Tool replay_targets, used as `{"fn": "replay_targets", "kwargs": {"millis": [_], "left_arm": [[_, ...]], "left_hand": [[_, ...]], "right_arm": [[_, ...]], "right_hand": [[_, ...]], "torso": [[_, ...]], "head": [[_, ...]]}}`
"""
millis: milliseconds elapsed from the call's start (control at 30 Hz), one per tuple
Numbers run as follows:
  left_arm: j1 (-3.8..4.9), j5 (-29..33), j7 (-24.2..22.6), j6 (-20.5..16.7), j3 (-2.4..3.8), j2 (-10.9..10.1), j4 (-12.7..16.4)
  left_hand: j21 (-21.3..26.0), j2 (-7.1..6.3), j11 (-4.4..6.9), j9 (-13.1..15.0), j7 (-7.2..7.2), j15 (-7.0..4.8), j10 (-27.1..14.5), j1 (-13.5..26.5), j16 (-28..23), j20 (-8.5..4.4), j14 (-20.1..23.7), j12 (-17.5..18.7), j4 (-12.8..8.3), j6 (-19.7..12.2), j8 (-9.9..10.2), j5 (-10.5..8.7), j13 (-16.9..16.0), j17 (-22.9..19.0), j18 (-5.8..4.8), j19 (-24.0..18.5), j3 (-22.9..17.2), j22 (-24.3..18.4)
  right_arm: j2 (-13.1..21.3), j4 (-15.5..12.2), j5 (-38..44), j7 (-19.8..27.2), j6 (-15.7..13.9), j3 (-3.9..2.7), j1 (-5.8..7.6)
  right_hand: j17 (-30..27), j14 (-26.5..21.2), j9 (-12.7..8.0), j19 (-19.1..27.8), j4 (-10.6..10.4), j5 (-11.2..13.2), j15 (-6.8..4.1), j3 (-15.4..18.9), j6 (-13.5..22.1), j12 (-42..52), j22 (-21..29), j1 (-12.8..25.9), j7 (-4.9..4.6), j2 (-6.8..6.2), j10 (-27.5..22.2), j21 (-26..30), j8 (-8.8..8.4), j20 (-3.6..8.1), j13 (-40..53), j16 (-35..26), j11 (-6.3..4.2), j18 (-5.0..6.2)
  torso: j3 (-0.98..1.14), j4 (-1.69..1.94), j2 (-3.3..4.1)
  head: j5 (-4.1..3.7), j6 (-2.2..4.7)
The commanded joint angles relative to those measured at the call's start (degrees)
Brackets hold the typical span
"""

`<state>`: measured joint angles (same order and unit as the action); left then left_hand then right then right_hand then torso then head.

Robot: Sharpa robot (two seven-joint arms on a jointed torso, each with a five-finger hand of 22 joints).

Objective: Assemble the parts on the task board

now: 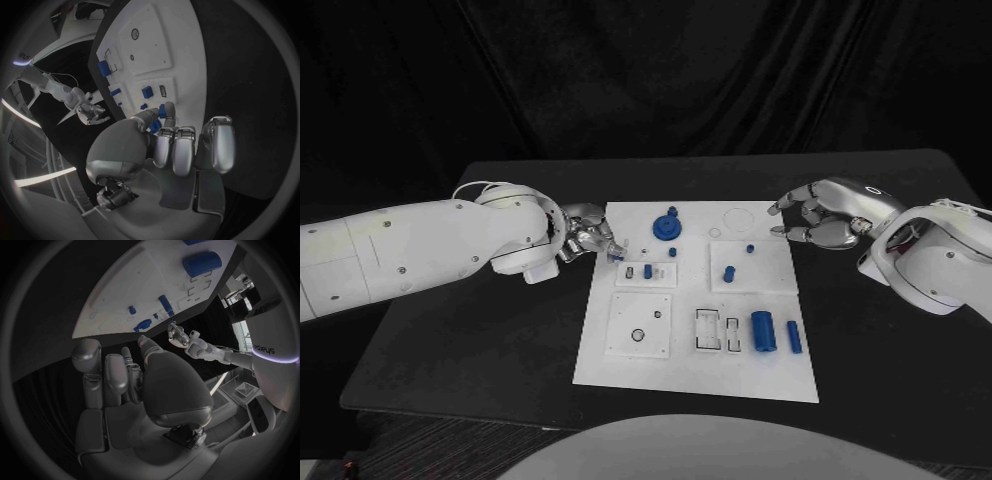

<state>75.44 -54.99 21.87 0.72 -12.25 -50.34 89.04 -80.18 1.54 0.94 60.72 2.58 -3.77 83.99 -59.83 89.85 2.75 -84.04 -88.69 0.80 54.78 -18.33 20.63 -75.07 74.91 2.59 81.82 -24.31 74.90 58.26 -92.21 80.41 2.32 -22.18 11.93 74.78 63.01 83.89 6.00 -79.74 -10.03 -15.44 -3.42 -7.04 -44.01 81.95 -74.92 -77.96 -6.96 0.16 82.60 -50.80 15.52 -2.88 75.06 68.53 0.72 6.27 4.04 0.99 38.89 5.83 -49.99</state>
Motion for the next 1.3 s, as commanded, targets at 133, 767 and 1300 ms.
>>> {"fn": "replay_targets", "kwargs": {"millis": [133, 767, 1300], "left_arm": [[-0.86, 1.09, -0.41, -1.06, 0.04, 0.17, 0.15], [-2.3, 1.1, -0.88, 0.78, 0.05, 1.6, -0.71], [-2.37, 1.09, -0.2, 2.6, 0.05, 1.84, -0.78]], "left_hand": [[0.15, 0.11, 0.49, 0.13, -0.16, -0.1, 4.67, 0.71, 0.15, -0.08, -5.96, 0.08, 0.15, 0.26, -0.25, -0.25, -13.4, 15.09, 0.37, -0.2, -0.37, 9.85], [0.47, 0.31, 0.44, 0.31, -0.09, -0.07, 4.41, 1.08, 0.15, -0.08, -5.96, 0.35, 0.67, -0.07, -0.26, -0.9, -13.1, 15.09, 0.44, -0.42, -0.75, 9.76], [0.56, 0.26, 0.42, 0.46, -0.09, -0.06, 4.32, 1.35, 0.15, -0.07, -5.96, 0.45, 0.94, -0.01, -0.4, -1.4, -12.99, 15.09, 0.46, -0.47, -0.81, 9.75]], "right_arm": [[0.13, -0.24, -0.2, -0.69, 0.48, -0.03, -0.17], [0.21, -0.27, -0.22, -0.68, 0.58, -0.03, -0.18], [0.18, -0.17, -0.22, -0.72, 0.6, -0.03, -0.18]], "right_hand": [[-0.02, 1.36, -0.09, 0.08, 0.24, -0.38, 0.2, -0.24, -0.4, -0.28, -4.46, -0.33, 0.15, 0.15, -0.39, 0.3, -0.37, -0.1, 3.49, -0.33, 0.12, 0.56], [-0.13, 1.34, -0.11, 0.1, 0.25, -0.44, 0.21, -0.28, -0.42, -0.31, -4.44, -0.33, 0.15, 0.17, -0.41, 0.39, -0.38, -0.1, 3.45, -0.42, 0.13, 0.57], [-0.33, 1.29, -0.14, 0.13, 0.32, -0.52, 0.21, -0.36, -0.43, -0.4, -4.41, -0.39, 0.15, 0.18, -0.49, 0.54, -0.39, -0.11, 3.33, -0.59, 0.12, 0.59]], "torso": [[-0.03, -0.06, -0.02], [0.01, -0.02, 0.02], [-0.05, -0.03, -0.01]], "head": [[-0.1, -0.01], [0.15, -0.01], [0.14, -0.01]]}}
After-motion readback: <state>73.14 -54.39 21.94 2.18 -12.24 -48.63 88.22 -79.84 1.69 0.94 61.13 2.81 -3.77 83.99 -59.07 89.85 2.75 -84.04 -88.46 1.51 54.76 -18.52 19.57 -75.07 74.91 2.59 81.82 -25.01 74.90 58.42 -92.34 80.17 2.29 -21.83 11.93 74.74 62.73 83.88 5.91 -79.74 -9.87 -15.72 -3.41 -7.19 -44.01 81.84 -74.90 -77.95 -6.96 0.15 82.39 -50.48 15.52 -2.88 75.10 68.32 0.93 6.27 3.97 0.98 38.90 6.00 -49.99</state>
